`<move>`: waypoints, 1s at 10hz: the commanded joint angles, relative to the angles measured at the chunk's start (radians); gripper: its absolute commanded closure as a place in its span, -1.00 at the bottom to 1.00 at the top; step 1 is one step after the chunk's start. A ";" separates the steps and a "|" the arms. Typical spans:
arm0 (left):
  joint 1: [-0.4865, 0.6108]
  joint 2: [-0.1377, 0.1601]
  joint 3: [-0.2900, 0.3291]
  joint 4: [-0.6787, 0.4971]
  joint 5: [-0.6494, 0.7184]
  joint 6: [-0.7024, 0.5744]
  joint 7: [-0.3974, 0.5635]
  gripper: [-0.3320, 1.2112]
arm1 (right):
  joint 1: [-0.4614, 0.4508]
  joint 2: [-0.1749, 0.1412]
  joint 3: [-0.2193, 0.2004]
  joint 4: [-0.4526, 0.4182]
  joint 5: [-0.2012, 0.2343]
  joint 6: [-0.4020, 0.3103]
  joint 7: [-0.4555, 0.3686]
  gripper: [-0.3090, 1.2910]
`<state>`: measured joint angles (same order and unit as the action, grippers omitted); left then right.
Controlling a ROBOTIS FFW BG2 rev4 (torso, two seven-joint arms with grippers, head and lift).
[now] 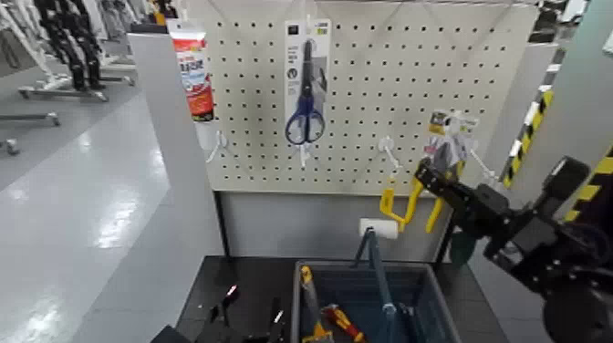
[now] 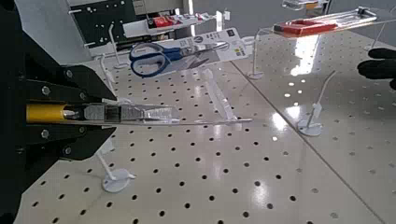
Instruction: Put the yellow pliers into the crate.
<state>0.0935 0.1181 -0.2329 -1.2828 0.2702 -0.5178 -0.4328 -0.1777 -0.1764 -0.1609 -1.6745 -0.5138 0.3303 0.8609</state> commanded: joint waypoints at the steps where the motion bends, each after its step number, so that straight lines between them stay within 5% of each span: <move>1: 0.002 0.002 0.003 -0.004 -0.006 -0.001 0.000 -0.41 | 0.060 0.020 0.009 0.012 0.014 0.009 -0.003 0.85; 10: 0.000 0.002 0.000 -0.006 -0.008 -0.001 -0.001 -0.41 | 0.124 0.034 0.008 0.130 0.058 0.073 0.000 0.85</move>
<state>0.0935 0.1196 -0.2333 -1.2886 0.2623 -0.5186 -0.4341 -0.0546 -0.1432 -0.1557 -1.5572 -0.4554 0.4024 0.8595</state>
